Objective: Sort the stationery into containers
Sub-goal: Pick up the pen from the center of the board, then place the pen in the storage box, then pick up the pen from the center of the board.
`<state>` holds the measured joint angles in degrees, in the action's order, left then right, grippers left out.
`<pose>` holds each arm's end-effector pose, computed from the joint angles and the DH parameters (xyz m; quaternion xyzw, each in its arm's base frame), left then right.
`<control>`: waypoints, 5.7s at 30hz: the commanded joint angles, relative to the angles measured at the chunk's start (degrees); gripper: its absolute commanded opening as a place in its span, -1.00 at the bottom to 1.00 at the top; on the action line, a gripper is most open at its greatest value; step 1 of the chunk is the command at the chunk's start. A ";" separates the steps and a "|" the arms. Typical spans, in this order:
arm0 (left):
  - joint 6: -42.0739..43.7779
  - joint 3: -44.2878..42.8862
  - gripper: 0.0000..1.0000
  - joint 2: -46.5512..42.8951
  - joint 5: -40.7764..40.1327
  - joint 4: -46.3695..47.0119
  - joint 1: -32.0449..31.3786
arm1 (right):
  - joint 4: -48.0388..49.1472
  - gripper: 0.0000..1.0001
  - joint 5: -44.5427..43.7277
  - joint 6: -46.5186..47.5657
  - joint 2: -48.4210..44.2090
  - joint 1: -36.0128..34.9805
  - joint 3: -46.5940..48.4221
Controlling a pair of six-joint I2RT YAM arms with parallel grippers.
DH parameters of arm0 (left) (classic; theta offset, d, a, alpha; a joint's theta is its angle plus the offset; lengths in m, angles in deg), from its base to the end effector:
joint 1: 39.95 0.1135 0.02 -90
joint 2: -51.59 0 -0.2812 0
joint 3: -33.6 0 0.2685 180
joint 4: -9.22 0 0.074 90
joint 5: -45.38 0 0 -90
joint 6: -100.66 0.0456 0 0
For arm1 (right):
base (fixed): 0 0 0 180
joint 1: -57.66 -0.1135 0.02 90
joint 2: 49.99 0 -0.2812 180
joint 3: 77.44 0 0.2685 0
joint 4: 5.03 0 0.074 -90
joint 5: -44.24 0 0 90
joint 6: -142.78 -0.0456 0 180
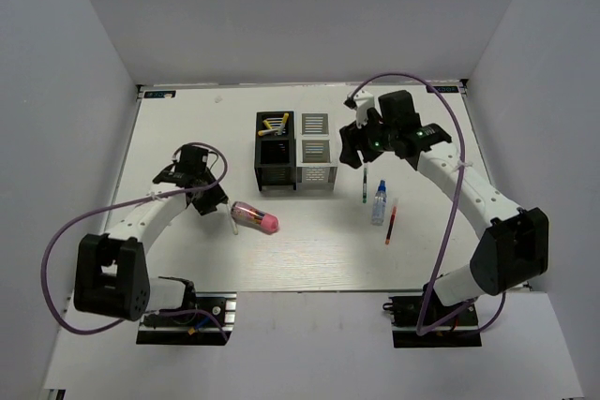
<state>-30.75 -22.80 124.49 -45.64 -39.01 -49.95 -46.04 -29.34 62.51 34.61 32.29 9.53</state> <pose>0.2422 -0.0419 0.1979 -0.2660 0.9388 -0.0870 0.2009 0.3141 0.1632 0.3310 -0.3280 0.8318 0.1859 0.4074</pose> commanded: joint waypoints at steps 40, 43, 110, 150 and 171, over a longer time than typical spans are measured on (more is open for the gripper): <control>9.67 -6.35 -0.20 20.26 -9.17 -2.20 -3.54 | 1.73 0.37 5.37 -2.97 -7.78 7.43 -6.82; 11.09 -6.96 -0.23 21.66 -9.79 -4.32 -3.54 | 2.26 0.37 6.25 -3.50 -8.04 7.61 -7.00; 24.80 -36.41 -0.42 32.92 -3.47 40.50 -13.55 | -0.82 -0.51 10.12 2.57 -7.87 11.04 -9.11; 8.80 -3.37 0.82 -25.79 -2.58 7.19 -13.91 | -6.98 0.20 -4.91 -5.34 21.40 10.78 3.46; 5.99 -0.55 0.79 -27.82 -0.13 4.64 -13.91 | -1.17 -0.29 -16.16 -12.64 27.90 6.64 -1.03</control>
<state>-24.39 -22.91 97.76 -46.45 -33.76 -63.70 -48.20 -42.71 51.61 60.86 39.25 10.30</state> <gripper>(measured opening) 0.897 0.365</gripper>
